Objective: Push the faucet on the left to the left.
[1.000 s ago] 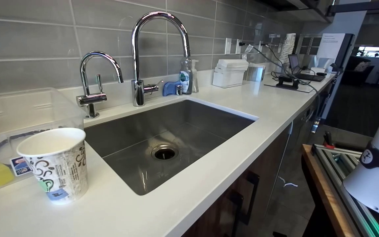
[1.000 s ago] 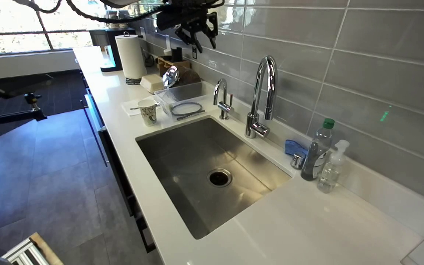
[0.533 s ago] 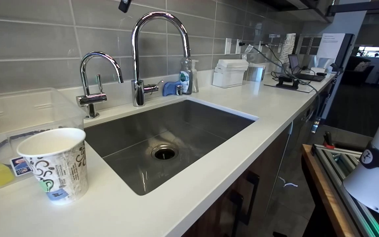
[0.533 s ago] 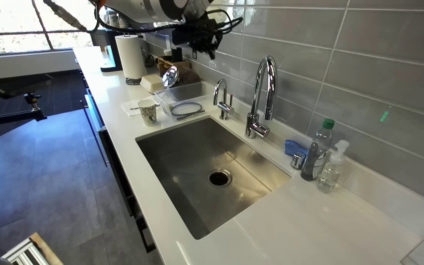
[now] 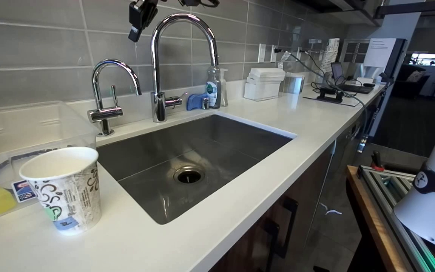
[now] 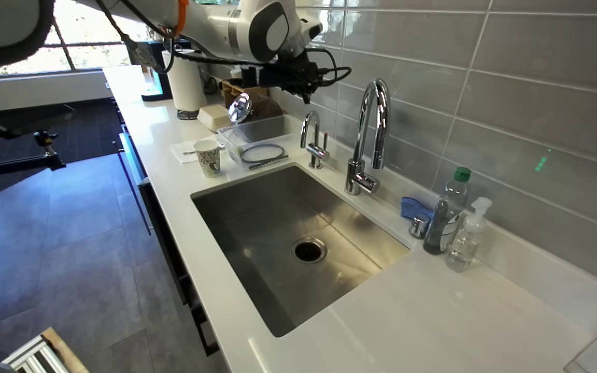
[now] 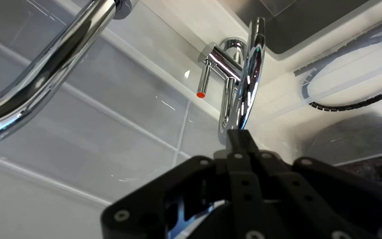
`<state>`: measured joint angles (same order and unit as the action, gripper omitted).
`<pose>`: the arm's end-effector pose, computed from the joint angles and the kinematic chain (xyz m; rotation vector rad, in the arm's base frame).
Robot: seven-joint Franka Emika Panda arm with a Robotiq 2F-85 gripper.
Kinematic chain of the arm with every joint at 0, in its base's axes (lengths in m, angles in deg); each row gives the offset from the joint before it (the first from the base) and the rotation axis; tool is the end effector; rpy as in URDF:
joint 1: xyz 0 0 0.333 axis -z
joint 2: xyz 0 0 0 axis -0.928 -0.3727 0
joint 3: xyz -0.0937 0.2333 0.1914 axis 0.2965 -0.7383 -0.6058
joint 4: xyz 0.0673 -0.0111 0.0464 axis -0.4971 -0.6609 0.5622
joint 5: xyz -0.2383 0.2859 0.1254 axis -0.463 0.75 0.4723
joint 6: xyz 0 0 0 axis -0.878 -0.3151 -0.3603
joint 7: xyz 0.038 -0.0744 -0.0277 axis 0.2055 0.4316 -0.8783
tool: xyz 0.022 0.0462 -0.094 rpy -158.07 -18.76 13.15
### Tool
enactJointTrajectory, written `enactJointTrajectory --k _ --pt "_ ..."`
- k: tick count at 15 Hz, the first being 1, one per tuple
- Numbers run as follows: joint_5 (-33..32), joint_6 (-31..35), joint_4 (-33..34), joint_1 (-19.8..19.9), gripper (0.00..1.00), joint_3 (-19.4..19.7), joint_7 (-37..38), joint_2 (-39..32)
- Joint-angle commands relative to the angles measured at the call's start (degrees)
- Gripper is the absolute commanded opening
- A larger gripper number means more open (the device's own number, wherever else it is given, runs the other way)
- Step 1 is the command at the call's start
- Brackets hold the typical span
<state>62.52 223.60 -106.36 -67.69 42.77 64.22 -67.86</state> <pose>0.6852 0.0183 0.5309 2.8534 0.5400 0.9063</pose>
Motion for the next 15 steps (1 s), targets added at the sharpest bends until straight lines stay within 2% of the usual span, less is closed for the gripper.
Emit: enactJointTrajectory --k 1,15 --pt "-0.2 -0.16 0.52 0.34 0.01 -0.34 0.22 -0.43" --pt "2.66 -0.95 9.07 3.09 0.0 -2.46 -2.47 -10.71"
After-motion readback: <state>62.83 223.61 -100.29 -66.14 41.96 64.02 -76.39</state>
